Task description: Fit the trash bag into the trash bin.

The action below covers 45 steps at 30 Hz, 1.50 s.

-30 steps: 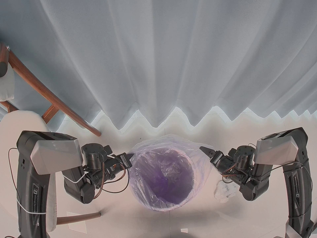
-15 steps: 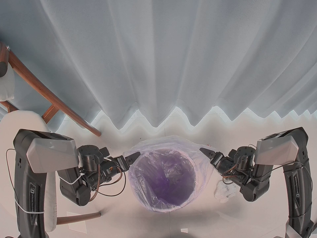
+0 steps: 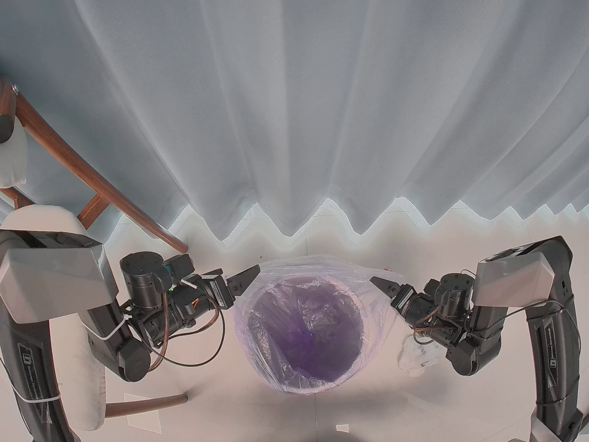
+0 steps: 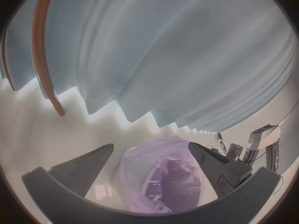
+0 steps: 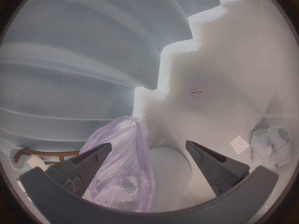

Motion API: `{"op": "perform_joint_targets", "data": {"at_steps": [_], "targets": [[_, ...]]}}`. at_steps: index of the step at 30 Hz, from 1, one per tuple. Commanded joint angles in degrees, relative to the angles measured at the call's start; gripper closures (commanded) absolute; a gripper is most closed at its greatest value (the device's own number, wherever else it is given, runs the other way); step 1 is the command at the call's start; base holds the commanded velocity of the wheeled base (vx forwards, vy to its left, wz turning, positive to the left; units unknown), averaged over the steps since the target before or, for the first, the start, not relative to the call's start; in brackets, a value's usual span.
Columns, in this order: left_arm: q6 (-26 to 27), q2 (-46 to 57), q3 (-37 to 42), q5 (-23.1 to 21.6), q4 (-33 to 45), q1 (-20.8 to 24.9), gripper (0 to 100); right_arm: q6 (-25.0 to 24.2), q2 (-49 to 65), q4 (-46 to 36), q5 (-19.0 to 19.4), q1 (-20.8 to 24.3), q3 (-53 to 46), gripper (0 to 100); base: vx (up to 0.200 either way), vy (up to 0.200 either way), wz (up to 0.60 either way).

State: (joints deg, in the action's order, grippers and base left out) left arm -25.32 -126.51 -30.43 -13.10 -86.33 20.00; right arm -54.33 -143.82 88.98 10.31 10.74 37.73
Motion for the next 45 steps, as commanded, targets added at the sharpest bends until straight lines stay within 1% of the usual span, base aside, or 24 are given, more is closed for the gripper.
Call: {"op": "perform_joint_targets", "data": {"at_steps": [1, 4, 8, 15, 20, 22, 25, 28, 32, 35, 36, 38, 39, 40, 41, 42, 44, 45], "targets": [[0.0, 2.8, 0.1, -0.1, -0.1, 0.9, 0, -0.1, -0.2, 1.0, 0.1, 0.0, -0.1, 0, 0.000, 0.000, 0.00], [0.0, 2.7, 0.5, 0.0, -0.1, 2.1, 0, -0.3, -0.1, 1.0, 0.2, 0.0, -0.4, 0, -0.200, 0.000, 0.00], [0.0, 3.2, 1.2, 0.0, -0.1, 2.1, 0, -0.3, -0.1, 1.0, 0.2, 0.0, -0.6, 0, -0.200, 0.000, 0.00], [0.1, 7.7, 4.3, -0.1, -0.1, 3.3, 0, 0.1, 1.5, 1.0, 0.1, 0.1, -2.0, 0, -0.200, 0.000, 0.00], [0.1, 10.5, 4.7, 0.0, 0.0, 3.4, 0, 0.3, 4.2, 1.0, -0.1, 0.0, -4.2, 0, -0.200, 0.000, 0.00], [1.1, 11.9, 4.6, 0.7, 0.0, 3.0, 0, 0.3, 7.4, 1.0, -0.5, -0.1, -6.2, 0, -0.200, 0.000, 0.00], [4.5, 12.6, 5.2, 1.7, 0.1, 2.8, 0, 0.1, 9.9, 1.0, -0.5, -0.4, -6.7, 0, -0.200, 0.000, 0.00], [7.8, 12.4, 7.4, 1.9, 0.1, 2.9, 0, -0.2, 12.5, 1.0, -0.5, -2.3, -6.8, 0, -0.200, 0.000, 0.00], [9.6, 11.0, 7.3, 2.0, 0.1, 3.2, 0, -0.8, 13.8, 1.0, -0.1, -4.1, -6.6, 0, -0.200, 0.000, 0.00], [9.7, 8.3, 6.2, 2.6, 0.1, 3.9, 0, -1.9, 12.5, 1.0, -0.1, -4.3, -5.6, 0, -0.133, 0.000, 0.00], [9.5, 7.1, 4.9, 4.3, 0.0, 5.0, 0, -2.4, 11.5, 1.0, -0.2, -4.4, -4.7, 0, 0.000, 0.000, 0.00], [8.0, 6.7, 3.7, 6.6, 0.1, 6.0, 0, -2.5, 11.1, 1.0, -0.2, -4.9, -3.6, 0, 0.000, 0.000, 0.00], [8.0, 6.7, 3.7, 6.6, 0.1, 6.0, 0, -2.5, 11.1, 1.0, -0.2, -4.9, -3.6, 0, 0.000, 0.000, 0.00], [3.7, 7.2, 3.5, 6.2, 0.0, 6.4, 0, -3.2, 11.0, 1.0, -0.2, -5.4, -3.3, 0, 0.000, 0.000, 0.00], [1.8, 8.0, 3.6, 5.3, 0.0, 6.5, 0, -3.7, 10.8, 1.0, -0.2, -5.5, -3.2, 0, 0.000, 0.000, 0.00], [-1.3, 10.8, 4.1, 2.6, 0.0, 6.5, 0, -4.6, 10.5, 1.0, -0.1, -5.6, -2.9, 0, 0.000, 0.000, 0.00], [-5.8, 16.2, 5.2, -2.7, 0.0, 6.5, 0, -5.6, 9.4, 1.0, -0.1, -5.8, -2.2, 0, 0.000, 0.000, 0.00], [-7.8, 18.3, 5.3, -4.6, 0.0, 6.5, 0, -5.9, 9.2, 1.0, -0.1, -5.8, -2.0, 0, 0.000, 0.000, 0.00]]}}
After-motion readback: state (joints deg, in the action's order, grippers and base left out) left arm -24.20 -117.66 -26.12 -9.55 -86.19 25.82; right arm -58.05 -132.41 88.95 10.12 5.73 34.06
